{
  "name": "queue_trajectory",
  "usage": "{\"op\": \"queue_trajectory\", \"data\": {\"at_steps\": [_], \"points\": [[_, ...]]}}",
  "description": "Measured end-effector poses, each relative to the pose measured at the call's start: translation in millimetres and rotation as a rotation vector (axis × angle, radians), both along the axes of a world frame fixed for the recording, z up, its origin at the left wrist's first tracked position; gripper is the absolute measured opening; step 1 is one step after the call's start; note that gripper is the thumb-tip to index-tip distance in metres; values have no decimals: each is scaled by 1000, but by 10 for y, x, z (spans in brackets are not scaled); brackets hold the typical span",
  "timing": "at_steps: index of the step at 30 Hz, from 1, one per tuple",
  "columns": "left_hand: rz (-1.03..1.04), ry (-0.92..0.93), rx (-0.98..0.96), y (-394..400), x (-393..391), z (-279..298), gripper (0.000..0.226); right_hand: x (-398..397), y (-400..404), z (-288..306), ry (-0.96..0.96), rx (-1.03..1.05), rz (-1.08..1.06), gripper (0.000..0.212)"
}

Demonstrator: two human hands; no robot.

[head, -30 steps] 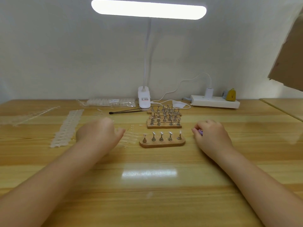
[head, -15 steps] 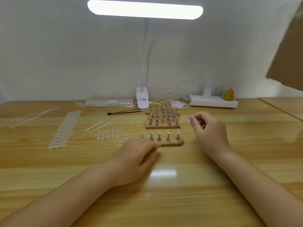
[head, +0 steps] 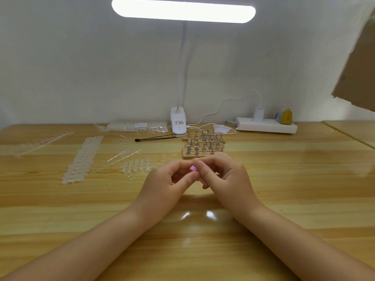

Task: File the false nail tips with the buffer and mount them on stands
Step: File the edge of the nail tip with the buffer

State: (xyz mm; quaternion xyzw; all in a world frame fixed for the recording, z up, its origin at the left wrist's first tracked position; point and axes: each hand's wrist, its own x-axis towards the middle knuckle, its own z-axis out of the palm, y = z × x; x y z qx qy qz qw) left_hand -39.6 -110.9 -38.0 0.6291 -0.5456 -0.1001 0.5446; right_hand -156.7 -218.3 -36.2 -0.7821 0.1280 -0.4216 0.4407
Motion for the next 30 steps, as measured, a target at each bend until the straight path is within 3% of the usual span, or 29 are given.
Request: {"op": "queue_trajectory", "data": {"at_steps": [3,6,10,14,21,23,26,30], "points": [[-23,156,-12,-9,-16,13,15,-12,1,25,-21,138,50,11],[54,273,-32,-22,26,11,18,-14,-23,25,2,151,-6,10],[242,127,-12,-31,91,-12,20,-40,-118,-16,132,-69,-158,12],[247,45,97,-47,117,-74,18,-55,-152,-46,253,-170,-225,16],[215,-72,140,-49,162,-86,18,-53,-195,-20,311,-151,-237,10],[220,-99,67,-41,137,-68,24,-48,-176,5,259,-43,-176,8],[210,-166,-75,-24,100,-55,33,-41,-137,55,126,314,2,8],[187,-447,-255,-15,61,-26,29,-15,-117,65,58,686,193,15]]}}
